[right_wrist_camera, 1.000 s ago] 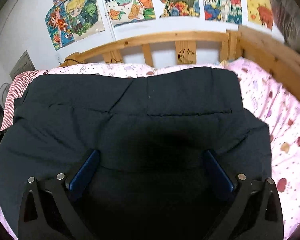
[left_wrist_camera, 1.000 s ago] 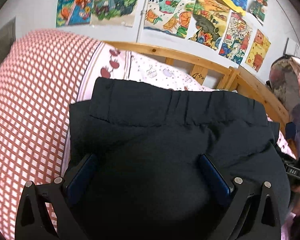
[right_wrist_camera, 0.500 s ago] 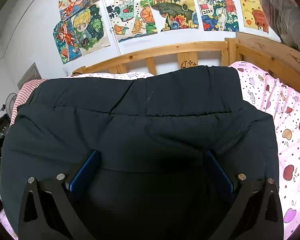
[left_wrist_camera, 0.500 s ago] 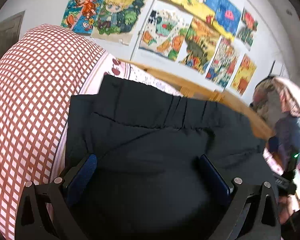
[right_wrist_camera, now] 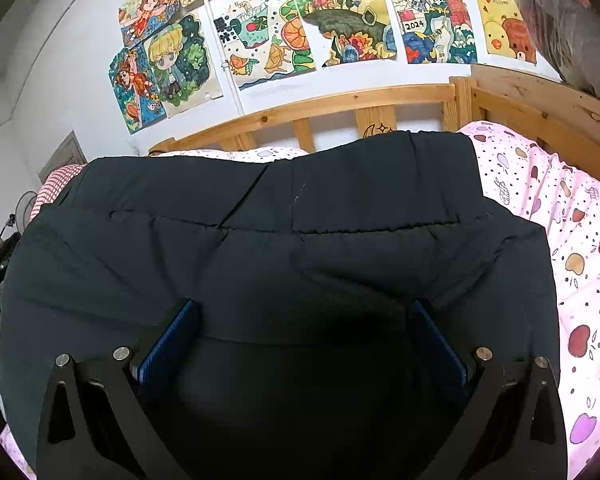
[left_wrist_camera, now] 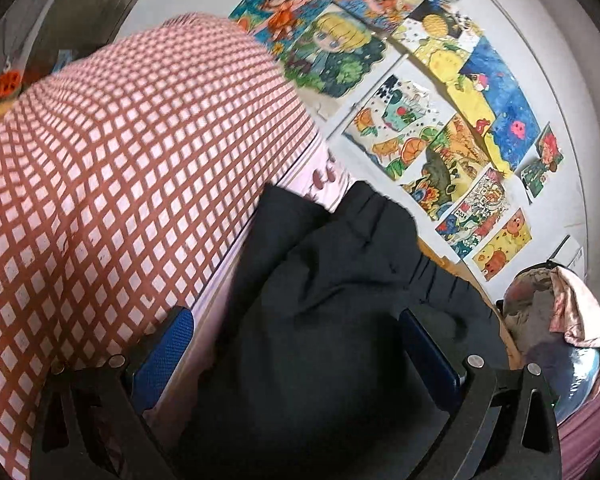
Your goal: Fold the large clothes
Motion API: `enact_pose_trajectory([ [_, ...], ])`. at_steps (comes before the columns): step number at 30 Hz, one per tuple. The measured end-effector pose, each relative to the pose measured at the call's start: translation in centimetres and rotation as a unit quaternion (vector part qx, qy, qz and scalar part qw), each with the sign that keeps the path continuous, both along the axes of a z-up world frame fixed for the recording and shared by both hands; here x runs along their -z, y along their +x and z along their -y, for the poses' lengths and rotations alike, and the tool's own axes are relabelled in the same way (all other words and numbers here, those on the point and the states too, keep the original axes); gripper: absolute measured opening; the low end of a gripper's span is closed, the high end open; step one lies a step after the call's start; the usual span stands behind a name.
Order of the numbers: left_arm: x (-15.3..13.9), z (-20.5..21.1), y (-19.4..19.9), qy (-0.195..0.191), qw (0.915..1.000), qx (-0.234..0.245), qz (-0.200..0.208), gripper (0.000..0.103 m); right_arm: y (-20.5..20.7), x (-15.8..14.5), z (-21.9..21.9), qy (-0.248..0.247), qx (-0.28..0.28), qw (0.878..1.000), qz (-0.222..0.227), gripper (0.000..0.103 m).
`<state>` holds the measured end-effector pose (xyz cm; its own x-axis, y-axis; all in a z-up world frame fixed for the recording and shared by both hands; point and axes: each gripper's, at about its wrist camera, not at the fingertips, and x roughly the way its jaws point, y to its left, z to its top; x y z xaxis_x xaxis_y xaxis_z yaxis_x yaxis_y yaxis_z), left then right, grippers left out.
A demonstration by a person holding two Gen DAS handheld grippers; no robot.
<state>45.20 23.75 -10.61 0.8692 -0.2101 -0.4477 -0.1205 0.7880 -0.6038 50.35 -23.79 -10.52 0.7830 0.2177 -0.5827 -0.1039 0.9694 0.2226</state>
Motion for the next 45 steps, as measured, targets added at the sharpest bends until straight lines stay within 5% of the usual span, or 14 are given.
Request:
enact_pose_trajectory([
  [11, 1.1, 0.9, 0.7, 0.003, 0.9989, 0.039, -0.025, 0.103, 0.2, -0.2, 0.3, 0.0, -0.005, 1.0, -0.012, 0.102],
  [15, 1.6, 0.3, -0.3, -0.009, 0.9985, 0.047, -0.028, 0.103, -0.5, -2.4, 0.2, -0.048, 0.005, 0.998, -0.047, 0.102],
  [21, 1.4, -0.3, -1.1, -0.009, 0.9943, 0.082, -0.067, 0.103, -4.3, -7.3, 2.6, -0.096, 0.002, 0.989, -0.111, 0.102],
  [28, 0.0, -0.7, -0.7, 0.006, 0.9842, 0.13, -0.119, 0.103, -9.5, -9.0, 6.8, -0.11, 0.01, 0.989, -0.1, 0.102],
  [32, 0.0, -0.2, -0.2, 0.032, 0.9777, 0.177, -0.108, 0.103, -8.9, -7.0, 9.4, -0.061, 0.019, 0.994, -0.084, 0.102],
  [39, 2.1, -0.3, 0.2, 0.004, 0.9718, 0.221, -0.082, 0.103, -6.0, -0.7, 8.9, -0.043, -0.039, 0.992, -0.115, 0.102],
  [45, 3.4, -0.1, 1.3, -0.016, 0.9663, 0.235, -0.104, 0.103, -4.4, 2.1, 9.9, 0.048, -0.068, 0.984, -0.155, 0.102],
])
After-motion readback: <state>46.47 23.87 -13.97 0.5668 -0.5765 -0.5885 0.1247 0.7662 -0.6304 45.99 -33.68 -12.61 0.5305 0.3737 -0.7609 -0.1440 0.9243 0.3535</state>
